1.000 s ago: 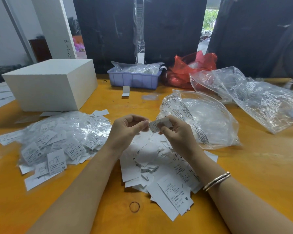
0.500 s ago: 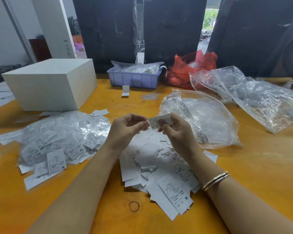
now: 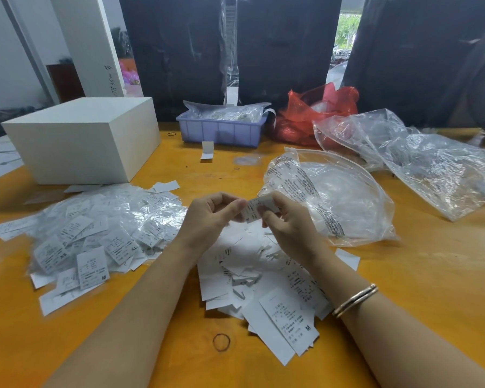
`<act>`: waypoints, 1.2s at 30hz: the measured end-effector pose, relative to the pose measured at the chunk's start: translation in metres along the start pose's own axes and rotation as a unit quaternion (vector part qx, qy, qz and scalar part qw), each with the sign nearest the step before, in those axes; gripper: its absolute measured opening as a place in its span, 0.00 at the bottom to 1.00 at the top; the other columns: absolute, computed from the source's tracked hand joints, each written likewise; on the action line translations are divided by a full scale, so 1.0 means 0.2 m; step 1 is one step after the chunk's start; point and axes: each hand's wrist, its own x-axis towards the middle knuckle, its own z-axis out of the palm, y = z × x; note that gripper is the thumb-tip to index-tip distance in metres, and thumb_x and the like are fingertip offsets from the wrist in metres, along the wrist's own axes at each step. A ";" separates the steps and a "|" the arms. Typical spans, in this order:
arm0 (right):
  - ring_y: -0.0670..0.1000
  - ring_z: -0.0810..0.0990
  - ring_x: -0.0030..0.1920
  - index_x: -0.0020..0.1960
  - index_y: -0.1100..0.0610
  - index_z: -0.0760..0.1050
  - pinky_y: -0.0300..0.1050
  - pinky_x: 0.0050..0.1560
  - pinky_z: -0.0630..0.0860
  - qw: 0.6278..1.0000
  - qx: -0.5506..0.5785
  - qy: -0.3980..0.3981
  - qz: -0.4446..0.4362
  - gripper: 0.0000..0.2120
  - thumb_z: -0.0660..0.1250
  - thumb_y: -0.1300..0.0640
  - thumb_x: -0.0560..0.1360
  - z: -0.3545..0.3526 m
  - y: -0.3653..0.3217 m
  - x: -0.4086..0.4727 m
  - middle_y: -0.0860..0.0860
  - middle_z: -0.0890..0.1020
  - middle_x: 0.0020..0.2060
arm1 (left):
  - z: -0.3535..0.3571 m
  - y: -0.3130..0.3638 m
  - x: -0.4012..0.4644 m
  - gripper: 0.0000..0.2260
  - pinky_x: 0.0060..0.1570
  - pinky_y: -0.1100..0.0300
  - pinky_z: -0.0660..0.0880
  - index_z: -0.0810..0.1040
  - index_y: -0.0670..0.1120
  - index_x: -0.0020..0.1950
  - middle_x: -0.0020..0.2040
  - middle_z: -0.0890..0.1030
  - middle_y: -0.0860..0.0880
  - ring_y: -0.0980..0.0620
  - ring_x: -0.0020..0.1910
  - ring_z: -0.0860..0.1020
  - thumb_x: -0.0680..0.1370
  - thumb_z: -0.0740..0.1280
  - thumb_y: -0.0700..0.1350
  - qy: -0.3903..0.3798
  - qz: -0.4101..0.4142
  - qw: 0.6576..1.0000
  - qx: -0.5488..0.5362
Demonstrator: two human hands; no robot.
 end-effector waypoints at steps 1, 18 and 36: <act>0.54 0.74 0.31 0.46 0.66 0.76 0.47 0.32 0.70 1.000 0.005 0.009 0.006 0.04 0.63 0.66 0.76 0.00 0.00 0.00 0.56 0.78 0.31 | 0.00 0.00 0.00 0.09 0.34 0.71 0.73 0.80 0.49 0.42 0.36 0.84 0.54 0.58 0.37 0.82 0.70 0.68 0.54 0.005 -0.001 1.000 -0.005; 0.48 0.76 0.31 0.53 0.61 0.76 0.43 0.34 0.73 0.993 0.100 -0.016 0.061 0.08 0.61 0.68 0.76 0.00 -0.01 0.00 0.52 0.78 0.32 | 0.00 0.00 0.00 0.09 0.36 0.69 0.75 0.81 0.47 0.45 0.40 0.85 0.50 0.55 0.41 0.83 0.72 0.69 0.52 -0.014 -0.017 1.000 -0.015; 0.42 0.78 0.31 0.42 0.58 0.75 0.31 0.31 0.71 0.978 0.194 0.044 0.061 0.05 0.67 0.67 0.74 0.04 0.00 0.01 0.49 0.80 0.31 | 0.05 -0.02 -0.01 0.07 0.40 0.63 0.78 0.81 0.47 0.43 0.38 0.83 0.52 0.56 0.39 0.81 0.68 0.72 0.46 0.026 -0.050 0.993 -0.100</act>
